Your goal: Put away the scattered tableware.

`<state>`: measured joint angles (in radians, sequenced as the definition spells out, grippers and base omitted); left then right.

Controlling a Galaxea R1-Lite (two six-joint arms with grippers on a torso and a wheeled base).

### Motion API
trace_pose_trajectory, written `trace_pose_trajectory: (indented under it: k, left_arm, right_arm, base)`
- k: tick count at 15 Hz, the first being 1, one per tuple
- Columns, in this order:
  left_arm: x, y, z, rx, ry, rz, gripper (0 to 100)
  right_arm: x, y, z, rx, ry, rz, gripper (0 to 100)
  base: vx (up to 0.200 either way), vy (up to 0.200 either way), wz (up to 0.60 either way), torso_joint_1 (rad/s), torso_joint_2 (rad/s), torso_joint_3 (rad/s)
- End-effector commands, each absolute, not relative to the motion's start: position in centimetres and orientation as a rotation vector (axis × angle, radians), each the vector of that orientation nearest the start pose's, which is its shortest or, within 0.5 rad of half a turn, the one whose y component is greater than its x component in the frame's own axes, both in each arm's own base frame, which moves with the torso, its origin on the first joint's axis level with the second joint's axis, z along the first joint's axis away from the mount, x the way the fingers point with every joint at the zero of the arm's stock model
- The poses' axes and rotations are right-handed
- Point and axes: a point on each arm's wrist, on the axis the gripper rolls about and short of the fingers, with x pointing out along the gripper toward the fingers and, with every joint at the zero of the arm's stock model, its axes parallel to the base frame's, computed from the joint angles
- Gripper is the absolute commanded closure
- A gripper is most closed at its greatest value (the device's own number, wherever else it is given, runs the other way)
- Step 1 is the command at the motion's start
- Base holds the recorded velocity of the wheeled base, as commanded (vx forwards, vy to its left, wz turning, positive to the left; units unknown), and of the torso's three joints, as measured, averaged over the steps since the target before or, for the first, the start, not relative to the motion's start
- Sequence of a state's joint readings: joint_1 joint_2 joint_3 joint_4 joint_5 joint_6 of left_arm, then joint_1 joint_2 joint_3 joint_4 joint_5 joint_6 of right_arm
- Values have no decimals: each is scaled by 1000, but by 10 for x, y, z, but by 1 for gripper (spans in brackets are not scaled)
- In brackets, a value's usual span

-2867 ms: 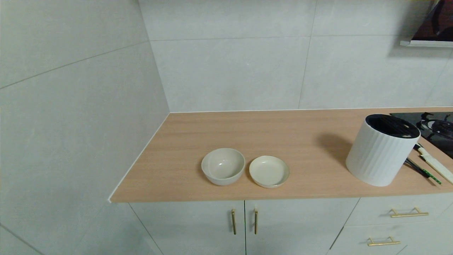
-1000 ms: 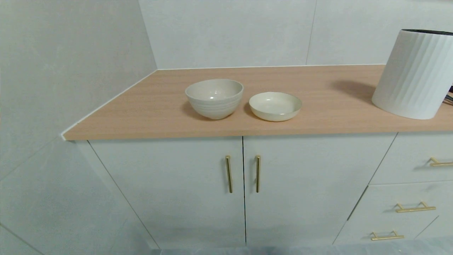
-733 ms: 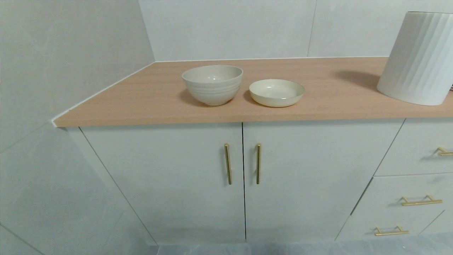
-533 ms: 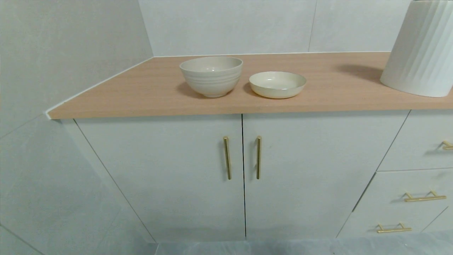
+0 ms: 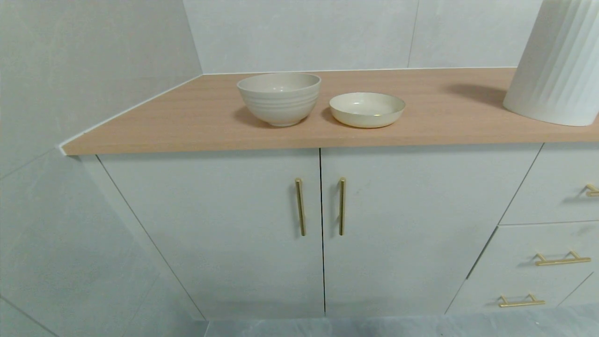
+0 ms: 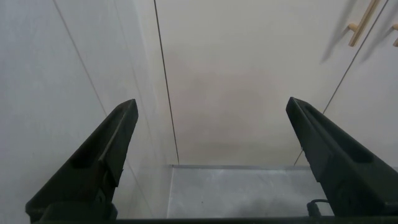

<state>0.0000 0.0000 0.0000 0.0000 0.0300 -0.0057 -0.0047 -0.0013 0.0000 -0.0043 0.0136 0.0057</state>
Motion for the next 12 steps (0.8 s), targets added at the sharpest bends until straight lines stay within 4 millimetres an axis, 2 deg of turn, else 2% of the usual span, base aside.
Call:
trace_pose_trajectory:
  k: [1,4,6,7,8,9,10,12]
  left_arm:
    - [-23,1,75,-6,0,31,0]
    - [-23,1,75,-6,0,29,0]
    - [-23,1,75,-6,0,29,0]
    - [-23,1,75,-6,0,29,0]
    - [-23,1,76,-6,1,29,0]
    - [-23,1,75,-6,0,29,0]
    - [-23,1,75,-6,0,29,0]
    - [-23,1,76,-6,1,29,0]
  right_arm:
    - [-23,0,76,5,-5,12,0]
    - [-23,1,76,-28,-7,31,0]
    - [-33,3,111,16,-113,155,0]
    - [-35,5,142,60,-130,258,0]
    - [-30,5,149,61,-93,295,0]
    - [-15,7,155,72,-2,356,0]
    - [-9,8,157,79,42,381,0]
    - [17,11,155,117,218,480,0]
  base:
    - [0,0,0,0,0,0]
    - [0,0,0,0,0,0]
    - [0,0,0,0,0,0]
    - [0,0,0,0,0,0]
    - [0,0,0,0,0,0]
    - [0,0,0,0,0,0]
    - [0,0,0,0,0,0]
    - [0,0,0,0,0,0]
